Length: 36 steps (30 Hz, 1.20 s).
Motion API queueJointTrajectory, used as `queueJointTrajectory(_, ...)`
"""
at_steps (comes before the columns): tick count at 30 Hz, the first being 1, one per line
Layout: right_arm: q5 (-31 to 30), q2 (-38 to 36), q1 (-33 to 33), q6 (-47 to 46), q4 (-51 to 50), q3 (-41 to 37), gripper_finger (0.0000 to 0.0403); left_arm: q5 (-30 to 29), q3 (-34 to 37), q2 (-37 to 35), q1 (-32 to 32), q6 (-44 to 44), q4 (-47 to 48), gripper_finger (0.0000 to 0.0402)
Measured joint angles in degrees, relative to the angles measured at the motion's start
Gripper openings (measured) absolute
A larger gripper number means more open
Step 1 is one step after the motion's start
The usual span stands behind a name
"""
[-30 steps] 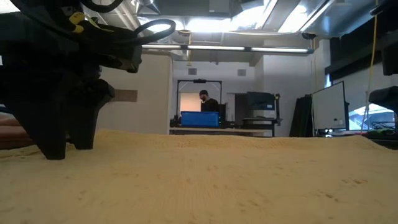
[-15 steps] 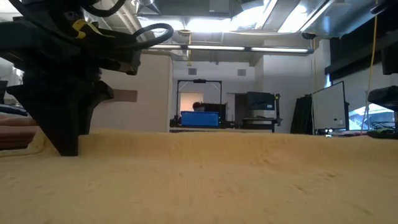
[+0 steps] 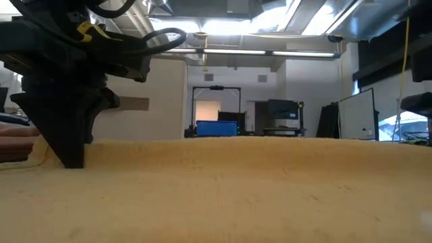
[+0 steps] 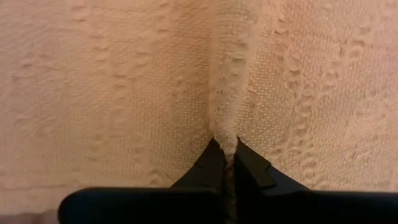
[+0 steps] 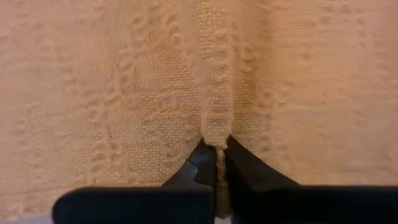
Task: Fold towel
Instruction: Fold the yellow towel
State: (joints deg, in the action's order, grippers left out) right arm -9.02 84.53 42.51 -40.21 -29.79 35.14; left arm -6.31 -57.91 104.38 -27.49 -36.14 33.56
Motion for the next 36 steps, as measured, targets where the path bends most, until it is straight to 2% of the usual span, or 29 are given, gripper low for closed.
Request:
queueJointTrajectory(3, -4.05, -0.41, 1.41, 0.13, -5.09, 2.22, 0.0007, -0.69, -0.64, -1.73, 0.00, -0.50, 2.59, 0.0003)
queueJointTrajectory(12, -14.63, -0.93, 5.27, -2.20, -24.18, 14.36, 0.0006, -11.19, -8.02, -8.35, -0.02, 1.60, 19.10, 0.0002)
queueJointTrajectory(17, -21.96, -0.95, 5.52, -5.83, -37.61, 21.66, 0.0007, -17.37, -13.17, -12.26, 0.59, 2.22, 27.63, 0.0002)
queueJointTrajectory(23, -29.48, -1.02, 5.47, -11.01, -52.26, 28.94, 0.0008, -21.09, -18.54, -16.44, 0.61, 2.26, 34.28, 0.0002)
queueJointTrajectory(28, -31.92, -1.10, 5.47, -16.55, -60.15, 33.26, 0.0007, -24.92, -20.43, -19.52, 0.61, 1.51, 36.43, 0.0002)
queueJointTrajectory(31, -31.91, -1.48, 5.47, -16.29, -60.29, 34.46, 0.0007, -26.76, -20.52, -20.70, 0.63, 1.23, 36.32, 0.0003)
queueJointTrajectory(36, -29.76, -1.63, 5.52, -17.09, -59.95, 37.38, 0.0007, -26.56, -20.52, -21.27, -0.27, -2.47, 36.06, 0.0004)
